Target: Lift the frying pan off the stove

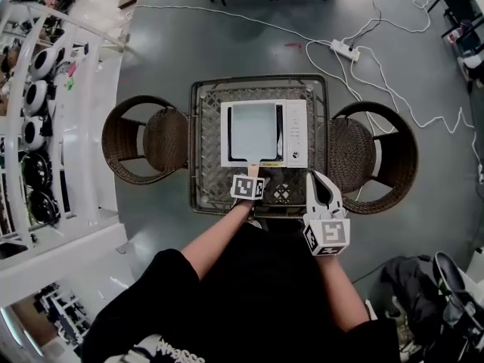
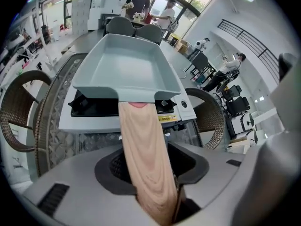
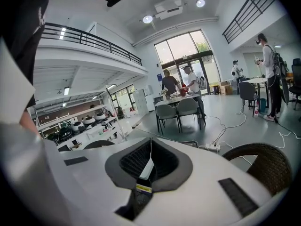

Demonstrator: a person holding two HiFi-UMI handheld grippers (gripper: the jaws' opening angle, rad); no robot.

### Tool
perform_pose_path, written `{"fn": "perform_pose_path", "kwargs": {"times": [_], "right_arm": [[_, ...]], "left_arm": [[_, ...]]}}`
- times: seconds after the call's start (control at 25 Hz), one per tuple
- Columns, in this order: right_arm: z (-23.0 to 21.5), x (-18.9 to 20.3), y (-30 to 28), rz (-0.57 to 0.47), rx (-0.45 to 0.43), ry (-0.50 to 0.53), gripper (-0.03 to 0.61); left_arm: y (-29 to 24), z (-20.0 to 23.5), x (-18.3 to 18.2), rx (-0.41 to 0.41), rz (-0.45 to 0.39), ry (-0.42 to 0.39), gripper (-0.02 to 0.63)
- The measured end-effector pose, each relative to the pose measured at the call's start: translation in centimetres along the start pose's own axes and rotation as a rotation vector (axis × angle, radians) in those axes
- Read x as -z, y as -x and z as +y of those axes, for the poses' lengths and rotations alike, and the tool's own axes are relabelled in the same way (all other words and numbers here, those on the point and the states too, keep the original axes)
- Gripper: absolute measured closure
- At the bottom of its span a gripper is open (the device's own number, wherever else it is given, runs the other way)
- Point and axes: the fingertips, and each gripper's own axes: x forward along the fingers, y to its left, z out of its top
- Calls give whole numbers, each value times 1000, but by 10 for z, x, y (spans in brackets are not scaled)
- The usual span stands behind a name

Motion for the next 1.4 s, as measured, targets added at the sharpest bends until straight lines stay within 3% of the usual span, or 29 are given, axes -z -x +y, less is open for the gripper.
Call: {"fn": "perform_pose_path", "kwargs": {"times": [0.12, 0.24, 0.88, 1.24, 1.4], "right_arm": [[-3, 2, 5, 18, 5, 9, 548], [-6, 4, 8, 38, 16, 24, 548], [1, 15, 31, 45, 67, 14, 548], [16, 9, 53, -5, 106, 11, 548], [39, 14, 67, -12, 101, 15, 548]], "left_arm": [[-4, 2, 0, -25, 24, -21, 445], [-6, 8, 0, -50, 39, 47, 564], [8, 6, -1, -29, -22, 40, 571], [61, -9, 9, -24, -137, -79, 571], [93, -18, 20, -1, -193, -95, 571]]}}
